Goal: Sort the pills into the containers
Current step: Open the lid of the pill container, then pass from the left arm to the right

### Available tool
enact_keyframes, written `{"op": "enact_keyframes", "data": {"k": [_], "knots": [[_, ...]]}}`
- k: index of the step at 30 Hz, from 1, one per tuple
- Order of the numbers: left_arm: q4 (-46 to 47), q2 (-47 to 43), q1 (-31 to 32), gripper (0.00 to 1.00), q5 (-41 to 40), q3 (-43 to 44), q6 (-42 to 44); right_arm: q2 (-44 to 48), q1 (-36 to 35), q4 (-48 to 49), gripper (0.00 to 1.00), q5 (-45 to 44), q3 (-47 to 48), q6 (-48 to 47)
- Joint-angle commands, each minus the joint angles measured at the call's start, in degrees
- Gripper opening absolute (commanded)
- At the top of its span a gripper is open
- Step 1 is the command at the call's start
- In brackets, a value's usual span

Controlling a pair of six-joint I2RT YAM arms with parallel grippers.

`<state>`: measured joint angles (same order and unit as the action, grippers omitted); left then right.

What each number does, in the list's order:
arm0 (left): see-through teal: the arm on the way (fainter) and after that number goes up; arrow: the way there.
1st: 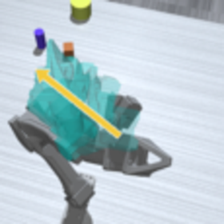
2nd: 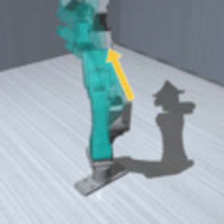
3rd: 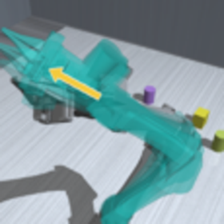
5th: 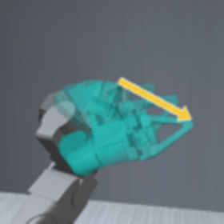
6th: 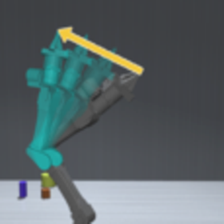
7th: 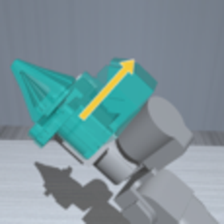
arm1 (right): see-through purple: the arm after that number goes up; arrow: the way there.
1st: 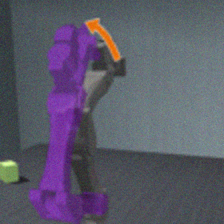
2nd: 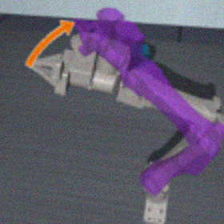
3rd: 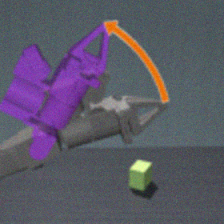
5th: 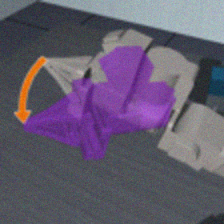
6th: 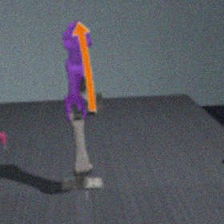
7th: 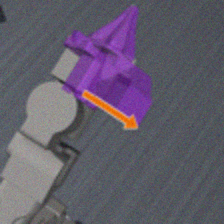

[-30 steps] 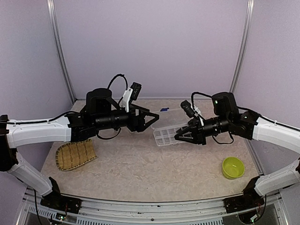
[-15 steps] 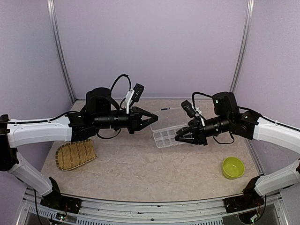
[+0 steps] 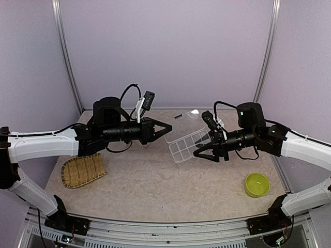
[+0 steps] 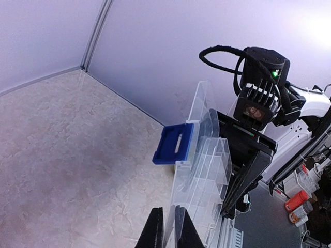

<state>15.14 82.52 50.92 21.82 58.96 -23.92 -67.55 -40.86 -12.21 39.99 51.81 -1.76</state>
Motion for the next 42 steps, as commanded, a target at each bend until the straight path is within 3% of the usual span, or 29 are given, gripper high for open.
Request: {"op": "enact_keyframes", "data": {"k": [1,5,8,12,21,25,31,42], "knots": [[4.6,-3.6,-1.2,0.0,-3.9,-2.4,-3.6,2.3,-0.5,4.6,0.49,-1.0,-2.5,1.8],[5.8,-4.4,-1.5,0.0,-3.3,-3.2,-4.2,3.7,-0.5,9.7,0.39,-2.1,-5.0,3.7],[6.3,-4.2,-1.4,0.0,-2.1,-3.3,-4.5,4.1,-0.4,11.9,0.36,-2.6,-5.4,4.6],[6.9,-4.4,-1.4,0.0,-1.6,-3.9,-4.5,3.9,-0.4,13.5,0.44,-2.7,-5.1,5.9],[8.3,-5.1,-1.3,0.0,-1.3,-4.8,-4.6,3.7,0.8,21.3,0.43,3.0,-6.8,12.5],[8.3,-5.8,-1.3,0.0,-2.1,-5.2,-4.1,2.7,1.8,22.4,0.56,3.3,-6.7,15.4],[8.6,-6.4,-1.3,0.0,-2.8,-5.9,-3.8,2.4,2.0,24.2,0.64,5.5,-7.4,16.4],[8.6,-7.3,-0.2,0.0,-4.4,-6.2,-2.0,-1.8,3.1,27.3,0.55,2.5,-6.1,26.7]]}}
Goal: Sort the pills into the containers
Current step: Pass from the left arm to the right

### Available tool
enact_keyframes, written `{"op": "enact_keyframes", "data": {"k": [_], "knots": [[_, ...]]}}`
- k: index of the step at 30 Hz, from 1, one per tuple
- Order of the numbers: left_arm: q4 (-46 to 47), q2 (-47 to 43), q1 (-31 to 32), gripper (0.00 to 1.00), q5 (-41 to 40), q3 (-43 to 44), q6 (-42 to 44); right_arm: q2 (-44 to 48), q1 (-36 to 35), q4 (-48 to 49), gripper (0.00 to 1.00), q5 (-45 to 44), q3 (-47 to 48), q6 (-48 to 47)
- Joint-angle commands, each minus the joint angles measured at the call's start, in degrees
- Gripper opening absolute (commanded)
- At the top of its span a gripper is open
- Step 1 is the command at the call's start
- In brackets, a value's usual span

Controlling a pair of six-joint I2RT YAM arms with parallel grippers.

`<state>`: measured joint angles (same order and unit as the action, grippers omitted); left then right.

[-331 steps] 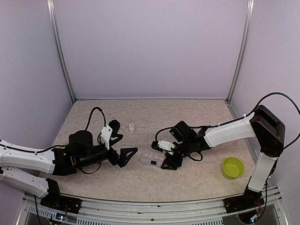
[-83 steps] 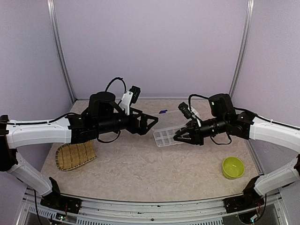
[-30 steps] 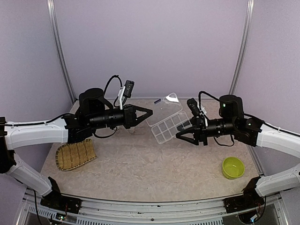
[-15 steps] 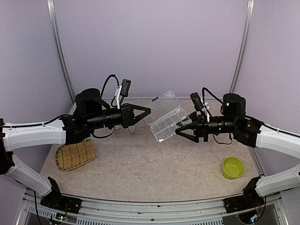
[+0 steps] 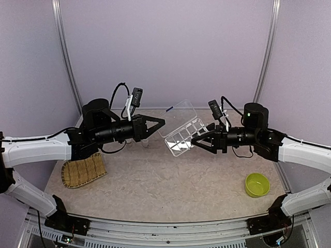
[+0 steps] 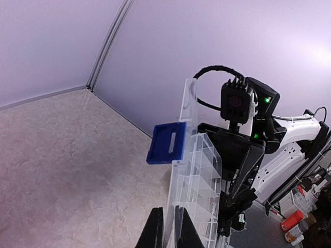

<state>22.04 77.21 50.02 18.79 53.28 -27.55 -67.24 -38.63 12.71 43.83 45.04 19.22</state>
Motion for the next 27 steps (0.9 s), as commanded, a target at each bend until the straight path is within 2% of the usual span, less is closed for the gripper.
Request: {"op": "enact_keyframes", "data": {"k": [1,8,16,20,24,26,27], "knots": [[1.7,-2.0,0.8,0.0,-1.5,-0.6,1.8,-2.6,0.8,2.9,0.54,-1.4,0.5,6.5],[1.5,-2.4,1.0,0.0,-1.9,-0.7,2.1,-2.1,0.8,8.8,0.46,-2.8,-1.9,10.6],[1.9,-2.3,1.0,0.0,-1.5,-0.6,1.4,-0.8,0.9,15.5,0.44,-3.0,-4.1,10.8],[2.0,-2.3,1.0,0.0,-1.6,-0.7,0.9,-0.9,0.9,19.7,0.36,-2.1,-5.1,11.6],[2.0,-2.5,1.0,0.0,-1.6,-0.8,0.4,-1.2,1.0,20.2,0.21,-1.2,-5.0,10.4],[2.0,-2.6,1.0,0.09,-1.8,-0.8,0.1,-1.2,1.0,19.4,0.15,-0.9,-5.0,9.2],[2.0,-2.6,1.0,0.18,-1.9,-0.7,-0.2,-1.1,1.0,19.2,0.14,-0.8,-4.9,8.5]]}}
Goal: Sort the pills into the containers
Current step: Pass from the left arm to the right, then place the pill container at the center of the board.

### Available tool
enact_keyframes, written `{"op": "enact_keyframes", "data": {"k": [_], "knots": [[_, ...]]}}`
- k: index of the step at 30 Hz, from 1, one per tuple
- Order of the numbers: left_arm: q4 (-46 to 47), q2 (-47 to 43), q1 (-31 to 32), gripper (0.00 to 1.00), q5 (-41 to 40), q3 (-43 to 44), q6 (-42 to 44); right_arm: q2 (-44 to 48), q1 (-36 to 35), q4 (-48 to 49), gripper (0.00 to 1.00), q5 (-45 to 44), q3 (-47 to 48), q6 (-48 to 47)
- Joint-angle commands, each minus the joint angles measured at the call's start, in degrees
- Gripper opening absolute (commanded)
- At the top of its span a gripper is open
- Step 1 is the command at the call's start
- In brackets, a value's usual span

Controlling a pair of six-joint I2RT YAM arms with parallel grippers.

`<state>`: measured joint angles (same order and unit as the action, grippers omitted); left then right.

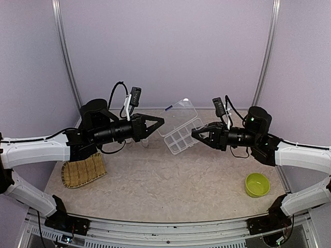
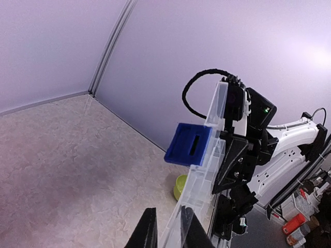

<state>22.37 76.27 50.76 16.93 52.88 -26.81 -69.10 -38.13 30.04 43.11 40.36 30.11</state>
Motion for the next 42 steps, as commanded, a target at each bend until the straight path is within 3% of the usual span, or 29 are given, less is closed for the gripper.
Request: {"op": "enact_keyframes", "data": {"k": [1,4,6,11,19,36,42], "knots": [[1.6,-1.7,0.2,0.24,-0.1,-0.4,-1.2,0.8,0.4,1.6,0.13,0.0,-0.3,-3.0],[1.2,-1.4,-0.1,0.34,-0.7,-0.2,-1.8,1.1,0.5,0.5,0.07,0.8,-0.3,-4.8],[-0.1,-1.0,-0.4,0.47,-1.8,0.4,-2.2,1.2,0.5,-0.2,0.06,2.1,-0.1,-6.1],[-3.7,0.5,-0.8,0.61,-4.7,2.1,-2.7,0.9,0.4,-2.5,0.05,5.3,0.7,-8.1],[-6.7,3.8,-0.9,0.63,-5.1,4.3,-3.0,1.6,0.4,-2.9,0.05,9.0,0.9,-9.7],[-13.2,12.2,2.0,0.62,4.0,11.2,1.9,1.6,0.4,-4.3,0.06,9.9,1.4,-10.7],[-14.7,12.1,2.3,0.62,-0.8,11.3,2.6,1.8,0.4,-4.5,0.06,10.5,1.6,-10.7]]}}
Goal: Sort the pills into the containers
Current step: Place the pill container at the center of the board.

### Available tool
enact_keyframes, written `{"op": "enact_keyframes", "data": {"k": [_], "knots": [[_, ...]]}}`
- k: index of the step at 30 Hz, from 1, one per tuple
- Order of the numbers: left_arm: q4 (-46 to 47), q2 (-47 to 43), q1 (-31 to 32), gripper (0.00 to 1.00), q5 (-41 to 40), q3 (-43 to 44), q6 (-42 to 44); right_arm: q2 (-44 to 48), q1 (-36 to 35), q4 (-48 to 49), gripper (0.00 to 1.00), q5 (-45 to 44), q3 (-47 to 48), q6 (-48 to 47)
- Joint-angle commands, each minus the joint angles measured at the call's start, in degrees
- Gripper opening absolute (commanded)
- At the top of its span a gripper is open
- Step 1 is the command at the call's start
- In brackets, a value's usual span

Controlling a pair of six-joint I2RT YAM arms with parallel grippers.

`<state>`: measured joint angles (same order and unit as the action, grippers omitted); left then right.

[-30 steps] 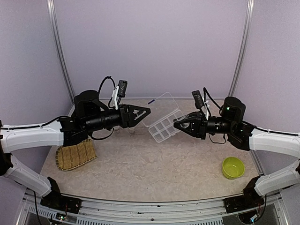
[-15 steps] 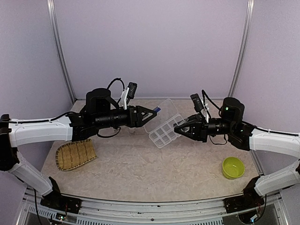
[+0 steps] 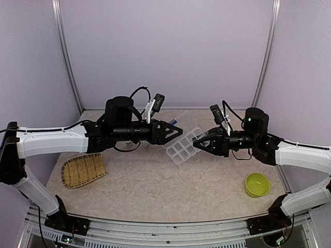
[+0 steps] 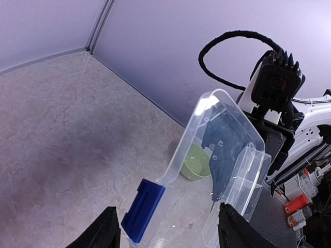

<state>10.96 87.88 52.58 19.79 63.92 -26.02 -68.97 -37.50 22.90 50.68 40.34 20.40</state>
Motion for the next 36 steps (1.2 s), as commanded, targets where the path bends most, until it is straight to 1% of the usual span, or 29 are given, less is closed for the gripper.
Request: {"op": "enact_keyframes", "data": {"k": [1,4,8,12,16,18,30,36], "knots": [[-2.8,-0.4,0.2,0.62,-4.8,-0.4,1.7,1.9,-0.2,2.3,0.06,2.8,1.6,-1.2],[-0.9,-3.2,-0.8,0.62,-7.2,-2.3,1.5,2.1,-0.2,1.6,0.06,2.7,1.6,-1.7],[-2.6,-4.3,-1.3,0.63,-10.0,-1.9,2.6,2.3,-0.2,2.0,0.06,3.5,1.4,-1.4],[-4.3,-3.0,-1.1,0.63,-10.6,-0.6,3.5,2.2,-0.2,2.7,0.06,4.3,1.4,-0.9],[-7.0,-0.6,0.9,0.63,-12.3,1.5,4.7,1.9,-0.3,3.7,0.06,5.7,1.4,-0.1],[-8.5,0.6,1.7,0.63,-12.7,2.9,6.8,1.8,-0.3,3.8,0.06,5.9,1.5,0.0],[-13.4,4.5,3.9,0.62,-10.4,7.0,10.3,1.1,-0.9,4.0,0.06,6.9,1.7,0.1],[-13.0,4.7,4.2,0.61,-11.3,6.6,10.7,2.0,-1.0,4.3,0.06,6.7,1.8,0.4]]}}
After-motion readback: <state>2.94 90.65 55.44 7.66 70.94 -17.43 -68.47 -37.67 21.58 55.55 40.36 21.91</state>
